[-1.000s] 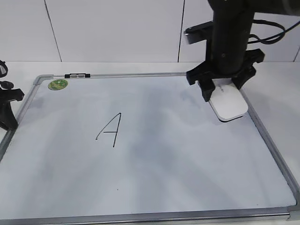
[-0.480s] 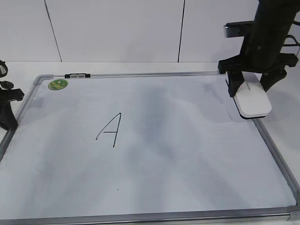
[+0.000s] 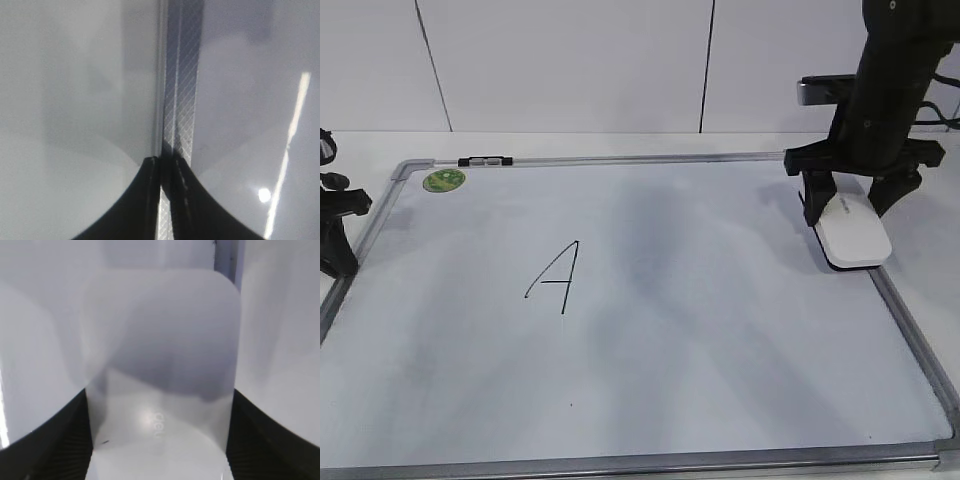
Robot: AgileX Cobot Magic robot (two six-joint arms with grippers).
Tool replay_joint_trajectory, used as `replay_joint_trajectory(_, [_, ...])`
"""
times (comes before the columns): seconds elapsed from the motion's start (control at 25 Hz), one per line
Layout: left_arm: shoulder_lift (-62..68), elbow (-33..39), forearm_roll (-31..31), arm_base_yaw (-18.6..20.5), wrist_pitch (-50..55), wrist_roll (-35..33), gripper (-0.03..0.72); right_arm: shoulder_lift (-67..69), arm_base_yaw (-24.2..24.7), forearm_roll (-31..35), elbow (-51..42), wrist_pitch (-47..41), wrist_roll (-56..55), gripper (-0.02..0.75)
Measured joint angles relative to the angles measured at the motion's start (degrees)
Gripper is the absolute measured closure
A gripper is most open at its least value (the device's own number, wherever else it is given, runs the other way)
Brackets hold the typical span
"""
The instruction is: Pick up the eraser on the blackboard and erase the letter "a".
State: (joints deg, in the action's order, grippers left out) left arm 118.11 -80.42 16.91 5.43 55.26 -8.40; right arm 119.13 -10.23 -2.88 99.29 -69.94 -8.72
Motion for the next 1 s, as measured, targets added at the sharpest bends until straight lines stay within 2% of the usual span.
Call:
replay_joint_trajectory(0.44, [0.0,0.0,0.0,0.0,0.0,0.0,0.676,3.5,0.1,0.0,0.2,0.0,0.3,0.192])
replay_joint_trajectory(1.0, [0.0,0.0,0.1,0.0,0.0,0.0,0.676,3.7,0.1,-4.2,0.2,0.0,0.5,0.192])
